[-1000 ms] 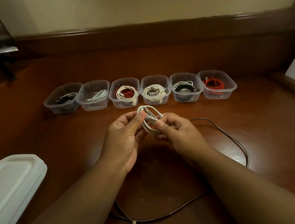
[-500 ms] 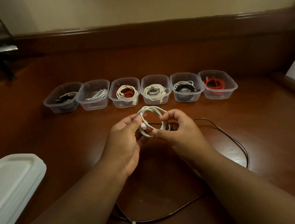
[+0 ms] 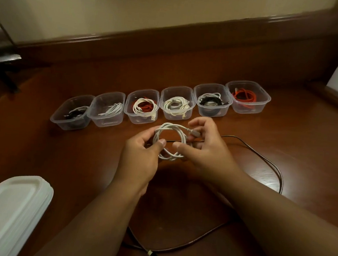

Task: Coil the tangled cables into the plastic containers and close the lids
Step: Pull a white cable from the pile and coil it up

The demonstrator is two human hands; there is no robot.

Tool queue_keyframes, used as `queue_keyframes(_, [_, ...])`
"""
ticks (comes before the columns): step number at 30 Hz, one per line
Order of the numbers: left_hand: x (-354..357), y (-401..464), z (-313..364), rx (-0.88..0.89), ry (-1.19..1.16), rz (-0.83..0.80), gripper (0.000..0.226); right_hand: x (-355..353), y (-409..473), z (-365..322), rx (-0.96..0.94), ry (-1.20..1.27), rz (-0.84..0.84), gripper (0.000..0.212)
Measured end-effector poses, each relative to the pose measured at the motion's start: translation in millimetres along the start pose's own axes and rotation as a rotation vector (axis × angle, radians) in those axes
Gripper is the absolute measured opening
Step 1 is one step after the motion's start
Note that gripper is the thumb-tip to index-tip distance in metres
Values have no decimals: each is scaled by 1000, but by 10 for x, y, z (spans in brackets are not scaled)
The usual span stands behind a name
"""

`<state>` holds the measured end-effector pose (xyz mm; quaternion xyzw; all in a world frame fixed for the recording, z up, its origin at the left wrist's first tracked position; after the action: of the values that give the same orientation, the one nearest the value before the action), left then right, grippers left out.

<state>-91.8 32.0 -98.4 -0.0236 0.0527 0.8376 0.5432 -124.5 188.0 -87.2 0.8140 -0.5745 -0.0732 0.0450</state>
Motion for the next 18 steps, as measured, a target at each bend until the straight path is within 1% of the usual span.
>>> queue_keyframes(2, [-36, 30, 22, 51, 73, -4, 39, -12, 18, 25, 63, 28, -5, 45])
queue_keyframes(5, [-24, 43, 35, 117, 146, -41, 38, -70, 29, 45, 101, -147, -4, 42])
queue_keyframes(6, [1, 30, 44, 137, 161, -61, 39, -78, 32, 32, 95, -192, -14, 37])
queue_keyframes(9, [75, -31, 80, 237, 290, -129, 40, -14, 27, -19, 91, -215, -129, 15])
queue_keyframes(11, [104, -83, 134, 336, 449, -151, 46, 14, 15, 23, 161, -202, -199, 14])
queue_keyframes(12, [123, -107, 161, 379, 510, -159, 50, 24, 9, 62, 210, -182, -230, 15])
queue_keyframes(14, [171, -148, 203, 437, 600, -185, 54, 91, -31, 130, 321, -23, -275, 19])
queue_keyframes(16, [211, -160, 222, 465, 679, -196, 55, 166, -76, 143, 399, 206, -256, 22])
queue_keyframes(18, [225, -147, 222, 481, 709, -191, 56, 195, -90, 160, 421, 351, -223, 26])
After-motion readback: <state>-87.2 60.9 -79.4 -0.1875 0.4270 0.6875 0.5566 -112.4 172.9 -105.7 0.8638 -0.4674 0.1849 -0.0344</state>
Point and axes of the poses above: each hand's wrist, its own y-axis towards the middle knuckle, its own x-axis out of the palm, z = x × y, the point moved 7 cm from there along y, towards the middle knuckle
